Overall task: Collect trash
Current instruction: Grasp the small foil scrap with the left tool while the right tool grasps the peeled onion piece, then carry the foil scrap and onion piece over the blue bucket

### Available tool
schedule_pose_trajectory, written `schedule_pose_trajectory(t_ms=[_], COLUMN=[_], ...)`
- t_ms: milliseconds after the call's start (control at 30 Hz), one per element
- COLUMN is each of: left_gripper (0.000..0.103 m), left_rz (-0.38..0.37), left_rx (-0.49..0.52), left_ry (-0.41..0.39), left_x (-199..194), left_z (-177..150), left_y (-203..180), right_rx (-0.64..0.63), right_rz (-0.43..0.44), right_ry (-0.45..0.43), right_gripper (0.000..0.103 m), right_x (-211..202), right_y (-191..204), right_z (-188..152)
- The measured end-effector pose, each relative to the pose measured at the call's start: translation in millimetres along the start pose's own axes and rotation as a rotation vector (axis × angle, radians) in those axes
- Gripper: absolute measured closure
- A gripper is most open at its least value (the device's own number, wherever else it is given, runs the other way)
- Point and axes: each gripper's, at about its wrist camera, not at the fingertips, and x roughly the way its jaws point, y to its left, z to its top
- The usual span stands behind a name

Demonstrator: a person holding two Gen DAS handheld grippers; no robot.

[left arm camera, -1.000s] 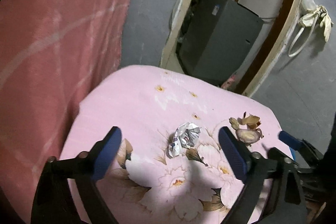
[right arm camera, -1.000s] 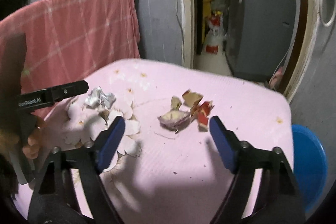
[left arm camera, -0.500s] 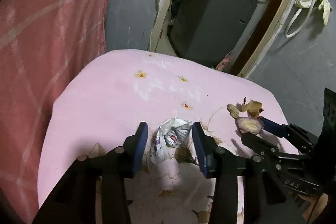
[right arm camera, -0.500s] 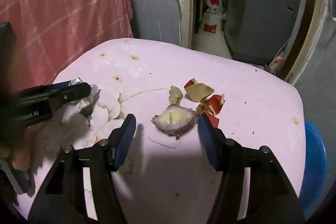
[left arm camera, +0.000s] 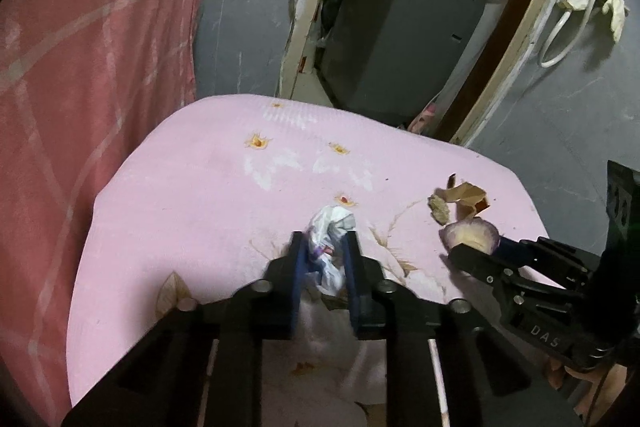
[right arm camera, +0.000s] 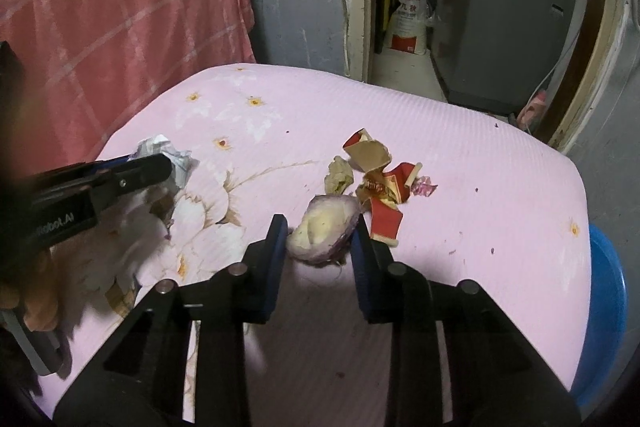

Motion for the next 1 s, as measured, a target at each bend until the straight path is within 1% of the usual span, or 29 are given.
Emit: schedule_pose_trajectory(t_ms=[100,200,300,367,467,567,867,1000], left_gripper=[0.09,0.091,0.091,0.091,0.091,0.091,0.091,0.091], left_rz=[-0.012,-0.004,-0.014,-0.026,-0.06,-0.092,-0.167,-0.201], left_rx=[0.009,0.022,0.028,0.04,0.051,0.066,0.127,0.159], left_ry=[-0.015,-0.018,-0.026,-0.044,-0.084,-0.132,-0.319,-0.39], left_x=[-6,-9,-14,-20,-31,-44,-91,-108], left_z=[-1,-3,-6,-8,-8,-7,2,5], left_y=[-4,-10,-16,-21,-33,-48,-101,-130], right_rx=[-0.004,0.005,0.008,0.001,-0.004,-0.014,-0.016,-0.023], right_rz=[0.004,0.02,0.036,0.032,0.022,0.0,-0.081,-0.127], right_ry=[-0.011,-0.027,-0.069,-0.107,-0.181,-0.274,-0.547,-0.635], right_gripper=[0.072,0.073,0.073,0.073,0.073,0.073,0.073,0.073], right_x=[-6,-14,-30,-41,-63,-91,-175,-205], right_y=[2,1,-1,-1,-3,-5,-17,-20], right_z=[-7,-12,-18,-20,-24,-26,-36,-43])
